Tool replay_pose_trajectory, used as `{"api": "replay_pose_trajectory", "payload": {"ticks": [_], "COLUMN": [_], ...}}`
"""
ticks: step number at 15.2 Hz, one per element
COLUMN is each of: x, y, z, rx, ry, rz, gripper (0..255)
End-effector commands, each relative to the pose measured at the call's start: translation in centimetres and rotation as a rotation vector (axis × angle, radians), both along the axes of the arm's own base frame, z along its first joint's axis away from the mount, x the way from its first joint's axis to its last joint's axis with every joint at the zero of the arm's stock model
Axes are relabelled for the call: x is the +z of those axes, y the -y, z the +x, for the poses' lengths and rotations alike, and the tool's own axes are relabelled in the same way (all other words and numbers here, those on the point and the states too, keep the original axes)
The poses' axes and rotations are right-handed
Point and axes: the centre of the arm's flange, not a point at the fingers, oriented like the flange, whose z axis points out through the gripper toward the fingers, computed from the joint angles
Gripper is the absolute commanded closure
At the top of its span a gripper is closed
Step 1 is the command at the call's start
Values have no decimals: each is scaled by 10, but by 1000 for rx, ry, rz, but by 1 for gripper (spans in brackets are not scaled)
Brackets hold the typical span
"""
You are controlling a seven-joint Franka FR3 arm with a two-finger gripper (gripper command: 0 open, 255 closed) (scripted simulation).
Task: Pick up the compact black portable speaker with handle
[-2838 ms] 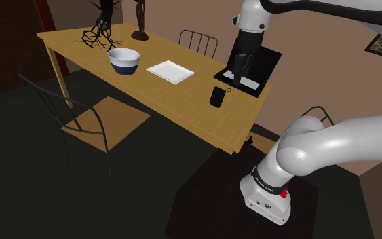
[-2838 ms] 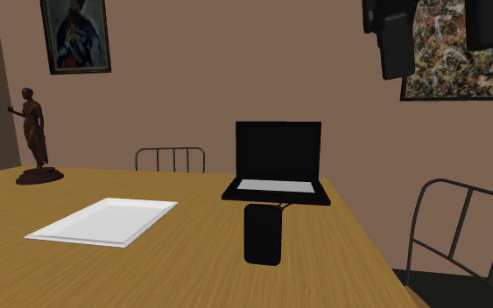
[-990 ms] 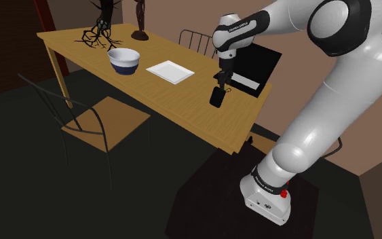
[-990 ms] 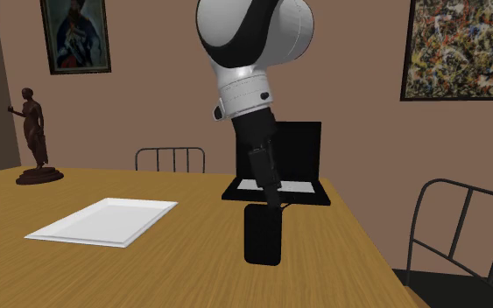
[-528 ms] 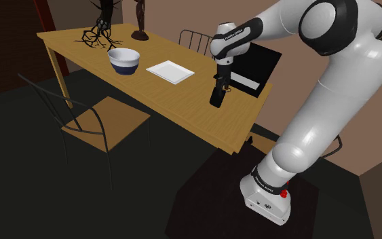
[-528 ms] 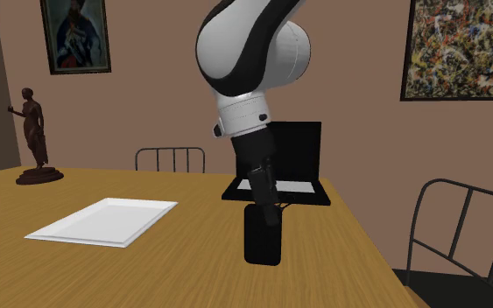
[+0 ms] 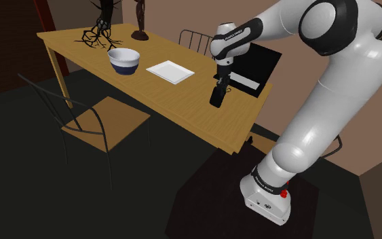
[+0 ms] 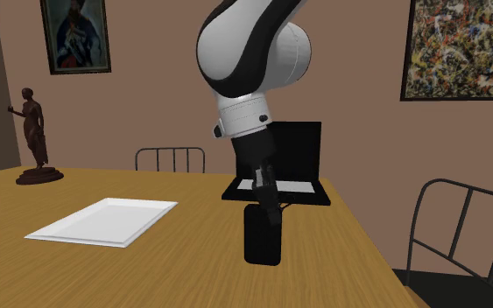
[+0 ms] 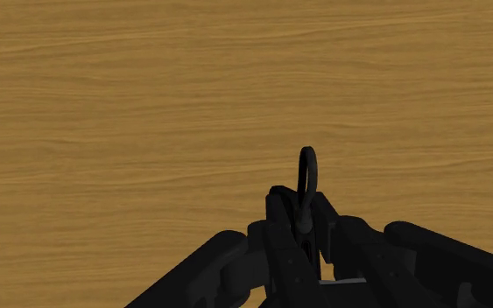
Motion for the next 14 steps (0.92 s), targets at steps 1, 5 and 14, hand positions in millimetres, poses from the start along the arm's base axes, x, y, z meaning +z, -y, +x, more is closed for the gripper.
{"api": "replay_pose_trajectory", "payload": {"ticks": [1,5,14], "x": [0,15,62], "y": [0,1,1], "z": [0,0,0], "rx": [0,0,0], "ry": [0,0,0], "rz": [0,0,0], "gripper": [255,255,255]}}
